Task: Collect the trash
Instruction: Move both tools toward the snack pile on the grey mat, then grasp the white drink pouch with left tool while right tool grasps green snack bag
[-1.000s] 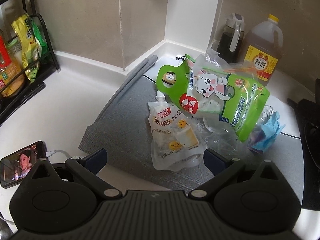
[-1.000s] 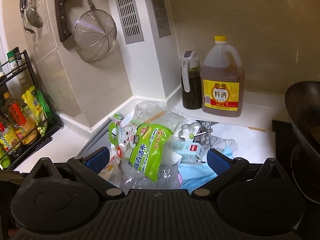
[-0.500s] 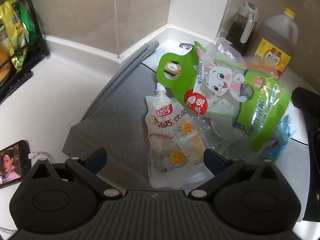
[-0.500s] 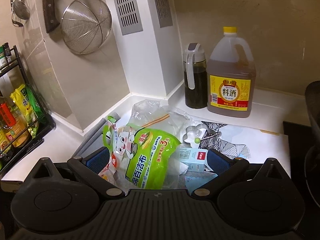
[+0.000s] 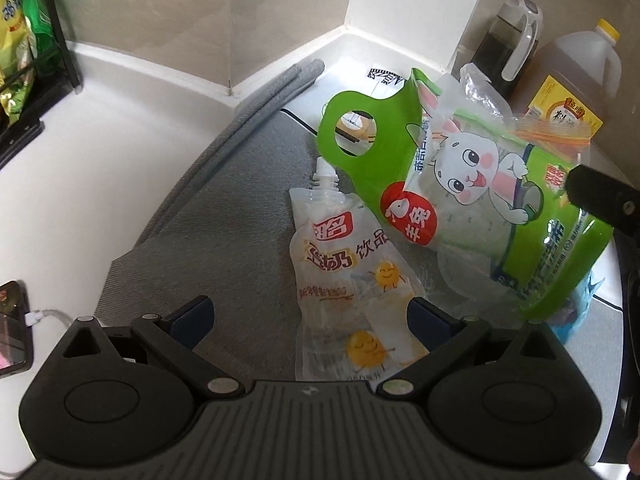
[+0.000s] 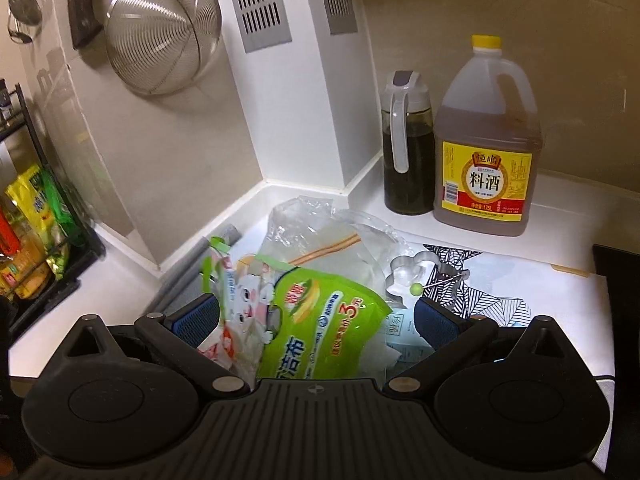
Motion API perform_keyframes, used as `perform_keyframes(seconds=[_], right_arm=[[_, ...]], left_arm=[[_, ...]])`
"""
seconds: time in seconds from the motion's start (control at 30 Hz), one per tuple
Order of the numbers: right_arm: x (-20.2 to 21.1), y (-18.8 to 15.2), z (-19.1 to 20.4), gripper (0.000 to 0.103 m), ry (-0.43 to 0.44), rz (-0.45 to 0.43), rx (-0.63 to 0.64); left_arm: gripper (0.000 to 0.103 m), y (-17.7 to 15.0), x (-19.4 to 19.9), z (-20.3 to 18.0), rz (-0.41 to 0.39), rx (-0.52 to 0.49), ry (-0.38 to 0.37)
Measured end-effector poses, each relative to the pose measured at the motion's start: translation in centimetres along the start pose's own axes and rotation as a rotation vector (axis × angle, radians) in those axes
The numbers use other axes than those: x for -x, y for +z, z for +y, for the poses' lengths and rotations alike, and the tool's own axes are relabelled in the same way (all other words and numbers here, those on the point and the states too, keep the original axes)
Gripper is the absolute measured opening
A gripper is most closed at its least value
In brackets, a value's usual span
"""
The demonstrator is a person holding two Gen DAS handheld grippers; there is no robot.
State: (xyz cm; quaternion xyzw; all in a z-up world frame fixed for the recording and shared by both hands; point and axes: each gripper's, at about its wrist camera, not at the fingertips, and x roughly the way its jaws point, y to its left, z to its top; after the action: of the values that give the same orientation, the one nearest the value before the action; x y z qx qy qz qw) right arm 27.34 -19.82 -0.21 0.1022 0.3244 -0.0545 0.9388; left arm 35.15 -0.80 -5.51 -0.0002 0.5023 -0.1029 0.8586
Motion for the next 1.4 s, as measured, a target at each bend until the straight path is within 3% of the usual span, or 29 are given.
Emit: perform_keyframes(seconds=[0.2,0.33,0.4,0.5,0.53,0.57,0.6,0.67,0.8,1.2,1.4], right_arm=[[-1.8,-0.7,0.1,0.103,0.001,0.055,0.021],[-1.3,-1.2,1.4,0.099,0.013,0.027,0.109],[-1.2,-1.2,2.2,0.088,0.003,0.022,0.154],[-0.9,-1.4,2.5,0.045,0.009,0.013,0.174],[-0.7,-1.4,2.3,0.033,0.018,0.010,0.159],[-0.5,-1.5,2.0,0.024,0.031,0.001,0.140],[-0.1,-1.5,1.9,0.022,0.040,-0.010,0.124],[0.6,-1.5,1.7,0.016,0.038,-0.029,0.116],[2.6,-1.1,1.4,0.012,0.043,-0.087,0.102],[7.9,0.5,-0.3,0.010,0.060,-0.308,0.057],[8.6,0.1,-0.2,0.010,0.060,-0.294,0.053]], left_arm=[[0.103,0.7,-1.3,0.0,0.030,0.028,-0.018],[0.103,0.8,-1.9,0.2,0.059,0.056,-0.029],[0.103,1.0,-2.1,0.4,0.073,0.062,-0.040],[0.099,1.1,-1.9,0.6,0.063,0.078,-0.045],[0.093,1.1,-1.7,0.7,0.049,0.082,-0.044],[0.070,1.0,-1.5,0.7,0.035,0.084,-0.046],[0.047,1.0,-1.3,0.9,0.033,0.085,-0.060],[0.016,1.0,-1.0,1.3,0.036,0.107,-0.079],[0.009,1.0,0.0,2.7,0.005,0.149,-0.096],[0.007,-0.3,5.8,6.2,-0.121,0.171,-0.119],[0.007,-1.3,6.7,6.3,-0.139,0.157,-0.132]])
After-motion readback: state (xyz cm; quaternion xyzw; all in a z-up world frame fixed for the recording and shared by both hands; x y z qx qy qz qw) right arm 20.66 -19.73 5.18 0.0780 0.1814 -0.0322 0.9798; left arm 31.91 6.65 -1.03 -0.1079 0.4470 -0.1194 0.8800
